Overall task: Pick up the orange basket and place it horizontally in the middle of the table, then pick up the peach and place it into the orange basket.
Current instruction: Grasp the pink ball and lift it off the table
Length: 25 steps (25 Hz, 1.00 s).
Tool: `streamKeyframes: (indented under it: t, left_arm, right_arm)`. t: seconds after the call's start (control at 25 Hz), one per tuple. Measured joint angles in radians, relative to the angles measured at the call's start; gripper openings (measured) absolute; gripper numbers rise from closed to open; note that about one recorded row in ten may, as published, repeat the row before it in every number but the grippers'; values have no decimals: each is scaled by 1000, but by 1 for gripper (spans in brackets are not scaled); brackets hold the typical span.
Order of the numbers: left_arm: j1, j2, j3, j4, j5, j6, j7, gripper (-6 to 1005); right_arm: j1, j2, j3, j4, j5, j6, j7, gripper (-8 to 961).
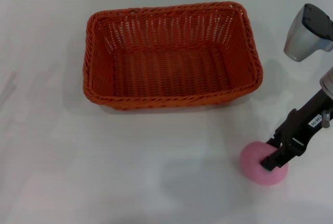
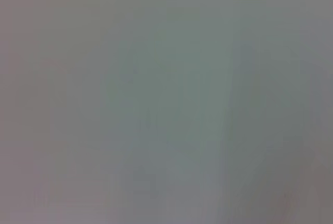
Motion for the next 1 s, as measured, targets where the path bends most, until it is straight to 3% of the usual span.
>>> streamKeyframes:
  t: [0.28, 0.48, 0.56, 0.8, 0.88, 1.0]
  left_arm:
    - [1, 0, 1, -3, 0, 0, 0, 801]
    - [1, 0, -1, 0, 0, 0, 0, 802]
    - [1, 0, -2, 0, 0, 0, 0, 802]
    - [4, -1, -3, 1, 0, -1, -3, 802]
    - [4, -1, -4, 1, 0, -7, -6, 801]
    - [4, -1, -5, 3, 0, -14, -7, 801]
  right_arm:
    - [-1, -3, 7, -6, 4, 15, -27, 477]
    - [1, 2, 69, -15, 39, 86, -70, 305]
    - [-1, -10, 73, -41, 120, 116, -78, 277]
    - [-14, -80, -7, -75, 327, 124, -64, 193]
    - [-15, -83, -15, -74, 314, 121, -61, 129]
    - [-14, -69, -13, -66, 241, 118, -58, 34]
